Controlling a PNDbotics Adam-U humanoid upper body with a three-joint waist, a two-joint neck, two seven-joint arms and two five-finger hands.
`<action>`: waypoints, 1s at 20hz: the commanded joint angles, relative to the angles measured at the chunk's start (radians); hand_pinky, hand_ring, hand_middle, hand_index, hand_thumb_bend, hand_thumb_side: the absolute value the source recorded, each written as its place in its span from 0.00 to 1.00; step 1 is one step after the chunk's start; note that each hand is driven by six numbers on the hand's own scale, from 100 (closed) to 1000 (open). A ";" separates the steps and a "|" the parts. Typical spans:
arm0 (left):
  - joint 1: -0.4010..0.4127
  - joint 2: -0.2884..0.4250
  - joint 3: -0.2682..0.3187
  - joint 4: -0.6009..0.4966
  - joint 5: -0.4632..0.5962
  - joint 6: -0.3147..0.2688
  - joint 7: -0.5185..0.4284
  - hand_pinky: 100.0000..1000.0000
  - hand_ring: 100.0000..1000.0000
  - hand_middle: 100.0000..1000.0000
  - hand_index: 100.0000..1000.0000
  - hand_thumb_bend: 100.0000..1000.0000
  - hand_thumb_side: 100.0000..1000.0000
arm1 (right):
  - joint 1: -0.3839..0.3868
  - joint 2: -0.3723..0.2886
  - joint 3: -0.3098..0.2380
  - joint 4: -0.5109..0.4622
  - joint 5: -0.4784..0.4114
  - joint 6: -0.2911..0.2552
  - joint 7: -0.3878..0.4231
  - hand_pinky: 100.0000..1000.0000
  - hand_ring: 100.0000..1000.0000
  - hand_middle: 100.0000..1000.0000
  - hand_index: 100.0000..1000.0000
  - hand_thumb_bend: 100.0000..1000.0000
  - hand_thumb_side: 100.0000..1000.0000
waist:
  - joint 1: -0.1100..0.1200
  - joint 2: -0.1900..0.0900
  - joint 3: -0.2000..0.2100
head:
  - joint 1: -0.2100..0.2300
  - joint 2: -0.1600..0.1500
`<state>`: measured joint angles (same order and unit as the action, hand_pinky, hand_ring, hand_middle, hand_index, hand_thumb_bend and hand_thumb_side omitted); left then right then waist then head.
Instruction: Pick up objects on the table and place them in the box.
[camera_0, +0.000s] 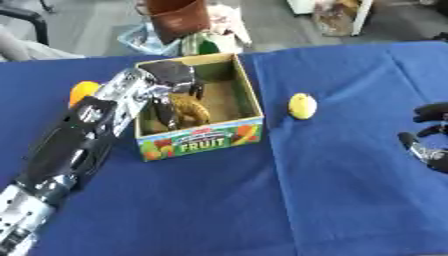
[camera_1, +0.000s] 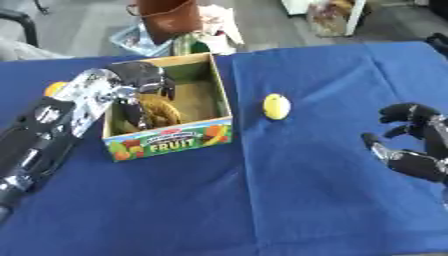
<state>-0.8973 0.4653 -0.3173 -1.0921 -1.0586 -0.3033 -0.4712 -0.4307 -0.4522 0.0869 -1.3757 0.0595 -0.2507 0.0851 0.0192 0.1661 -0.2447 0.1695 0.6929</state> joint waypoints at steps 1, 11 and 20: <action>-0.016 0.066 0.015 -0.078 0.054 -0.011 -0.061 0.69 0.64 0.64 0.74 0.76 0.00 | -0.009 -0.020 -0.008 -0.007 0.000 -0.002 0.005 0.52 0.68 0.65 0.66 0.32 0.04 | -0.002 -0.021 0.004 | -0.003 -0.008; 0.084 0.316 0.127 -0.436 0.248 0.091 -0.095 0.69 0.65 0.66 0.76 0.82 0.05 | 0.004 -0.035 -0.015 -0.002 0.004 -0.001 0.004 0.52 0.68 0.65 0.66 0.31 0.04 | 0.011 -0.034 0.032 | -0.022 -0.004; 0.136 0.345 0.214 -0.225 0.196 0.228 -0.019 0.65 0.60 0.62 0.74 0.77 0.00 | 0.010 -0.035 -0.015 0.000 0.005 -0.003 0.006 0.52 0.68 0.65 0.66 0.31 0.04 | 0.009 -0.042 0.036 | -0.028 -0.011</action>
<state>-0.7471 0.7828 -0.1265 -1.3470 -0.8511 -0.0896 -0.5023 -0.4121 -0.4560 0.0806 -1.3692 0.0599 -0.2518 0.0900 0.0312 0.1404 -0.2087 0.1450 0.6928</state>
